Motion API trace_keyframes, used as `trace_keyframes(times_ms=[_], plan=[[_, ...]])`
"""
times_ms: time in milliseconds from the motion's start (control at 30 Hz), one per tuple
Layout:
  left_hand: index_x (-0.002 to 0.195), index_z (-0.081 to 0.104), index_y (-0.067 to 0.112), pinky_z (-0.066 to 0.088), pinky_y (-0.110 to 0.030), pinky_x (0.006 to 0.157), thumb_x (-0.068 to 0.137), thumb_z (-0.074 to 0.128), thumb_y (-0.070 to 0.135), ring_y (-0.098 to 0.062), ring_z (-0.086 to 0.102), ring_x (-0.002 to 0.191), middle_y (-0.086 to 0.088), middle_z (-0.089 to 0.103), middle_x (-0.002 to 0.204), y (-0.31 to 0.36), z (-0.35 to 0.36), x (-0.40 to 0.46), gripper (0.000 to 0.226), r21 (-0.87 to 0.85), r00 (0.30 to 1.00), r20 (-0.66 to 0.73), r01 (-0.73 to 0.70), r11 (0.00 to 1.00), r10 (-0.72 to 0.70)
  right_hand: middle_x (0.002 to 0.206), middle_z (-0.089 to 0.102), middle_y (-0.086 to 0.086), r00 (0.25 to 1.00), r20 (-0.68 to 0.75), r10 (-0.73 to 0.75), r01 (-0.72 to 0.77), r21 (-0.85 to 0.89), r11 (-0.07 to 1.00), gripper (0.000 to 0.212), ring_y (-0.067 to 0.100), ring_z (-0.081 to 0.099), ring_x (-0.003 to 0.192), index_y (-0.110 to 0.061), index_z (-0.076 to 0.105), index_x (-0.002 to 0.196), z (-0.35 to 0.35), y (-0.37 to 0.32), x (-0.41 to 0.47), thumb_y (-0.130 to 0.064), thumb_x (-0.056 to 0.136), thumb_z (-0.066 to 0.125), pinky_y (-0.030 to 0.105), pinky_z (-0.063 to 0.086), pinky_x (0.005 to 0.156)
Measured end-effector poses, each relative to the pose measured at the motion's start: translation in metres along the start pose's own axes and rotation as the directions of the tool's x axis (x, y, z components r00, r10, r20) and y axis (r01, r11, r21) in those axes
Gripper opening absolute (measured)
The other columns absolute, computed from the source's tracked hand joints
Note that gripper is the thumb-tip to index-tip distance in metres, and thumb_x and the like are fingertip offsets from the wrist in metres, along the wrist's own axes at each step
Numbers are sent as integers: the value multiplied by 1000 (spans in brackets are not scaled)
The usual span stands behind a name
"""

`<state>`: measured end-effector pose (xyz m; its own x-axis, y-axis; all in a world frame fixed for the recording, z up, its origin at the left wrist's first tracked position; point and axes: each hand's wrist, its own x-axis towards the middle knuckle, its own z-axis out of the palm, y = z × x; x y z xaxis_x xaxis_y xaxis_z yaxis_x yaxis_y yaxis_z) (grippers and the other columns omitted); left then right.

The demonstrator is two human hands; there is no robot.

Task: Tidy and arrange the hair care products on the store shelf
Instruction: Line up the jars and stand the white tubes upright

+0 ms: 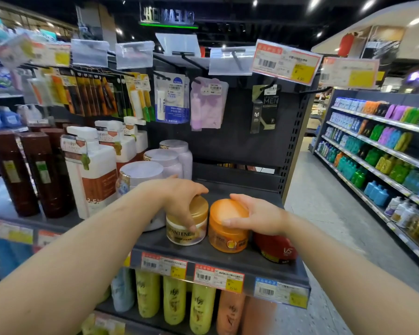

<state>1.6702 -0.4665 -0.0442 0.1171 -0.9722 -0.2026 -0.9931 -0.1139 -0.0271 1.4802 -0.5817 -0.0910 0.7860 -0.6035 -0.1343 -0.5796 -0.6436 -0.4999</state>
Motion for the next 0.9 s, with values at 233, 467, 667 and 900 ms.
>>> trace_keyframes(times_ms=[233,467,667,900], plan=[[150,18,33,8,-48,118,73,75,52,-22,27,143,7,29,156,-1,3,-3,98,2,999,-28,-36,999,36,154,28,-2,999,10,39,-40,17,999,92,22,33,138,-33,18,151,1,-9,-3,-63,76,65,40,34,111],[151,20,28,15,-47,117,73,71,60,-22,31,140,3,34,154,-12,6,-12,98,49,980,-154,-123,991,130,157,23,-1,993,-79,83,-82,15,996,93,22,25,142,-34,17,150,7,-24,-7,-66,76,63,45,28,115],[147,34,23,29,-29,109,83,65,51,-16,35,136,2,40,149,-44,0,-43,76,-70,896,-372,-289,955,243,155,30,0,934,-354,-44,11,-96,995,72,18,27,143,-21,28,149,26,-90,3,-52,90,54,38,24,117],[149,29,19,10,-43,120,86,43,68,-21,11,147,-2,23,158,-105,11,-65,81,55,860,-387,-338,940,332,157,27,7,924,-364,114,-198,-200,960,66,24,20,146,-28,24,150,57,-143,15,-59,93,38,47,21,117]])
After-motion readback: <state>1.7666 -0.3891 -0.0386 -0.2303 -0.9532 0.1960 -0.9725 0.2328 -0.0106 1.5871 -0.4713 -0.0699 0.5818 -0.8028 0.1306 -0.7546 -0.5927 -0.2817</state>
